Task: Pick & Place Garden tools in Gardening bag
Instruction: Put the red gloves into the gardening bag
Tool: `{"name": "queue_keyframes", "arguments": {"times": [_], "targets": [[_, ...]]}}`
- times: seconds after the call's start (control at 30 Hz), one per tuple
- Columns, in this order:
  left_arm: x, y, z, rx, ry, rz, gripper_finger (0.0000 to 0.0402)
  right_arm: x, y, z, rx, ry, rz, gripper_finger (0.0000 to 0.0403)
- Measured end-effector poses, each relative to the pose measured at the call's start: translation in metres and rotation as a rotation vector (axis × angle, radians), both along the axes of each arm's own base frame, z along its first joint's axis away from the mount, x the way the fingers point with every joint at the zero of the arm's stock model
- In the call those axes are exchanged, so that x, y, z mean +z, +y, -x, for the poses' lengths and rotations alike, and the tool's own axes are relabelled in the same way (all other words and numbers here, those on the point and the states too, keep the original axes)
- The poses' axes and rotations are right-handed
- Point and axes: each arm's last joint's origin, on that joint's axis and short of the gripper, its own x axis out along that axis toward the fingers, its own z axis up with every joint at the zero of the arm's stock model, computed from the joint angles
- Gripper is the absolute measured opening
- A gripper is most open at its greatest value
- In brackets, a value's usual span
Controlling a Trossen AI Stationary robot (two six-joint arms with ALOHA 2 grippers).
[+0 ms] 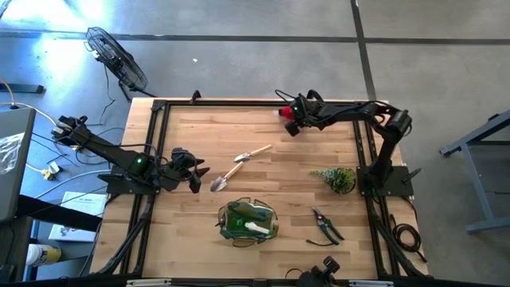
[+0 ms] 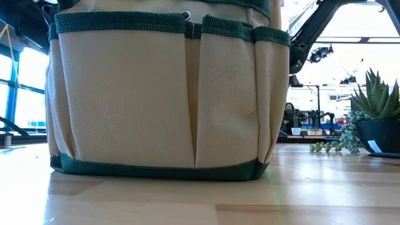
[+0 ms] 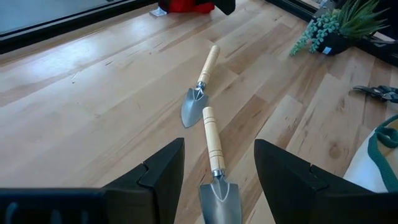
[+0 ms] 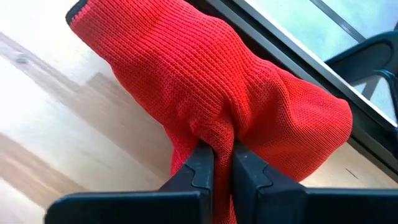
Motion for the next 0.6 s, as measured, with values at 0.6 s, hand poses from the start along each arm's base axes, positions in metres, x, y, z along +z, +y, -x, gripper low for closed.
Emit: {"name": "queue_keyframes", "arguments": {"times": [0.6], "targets": [[-0.001,0.0,0.001,0.003,0.009,-0.007,0.0186,0.001,0.012,-0.011,0.068,0.015,0.038,0.0014]]}}
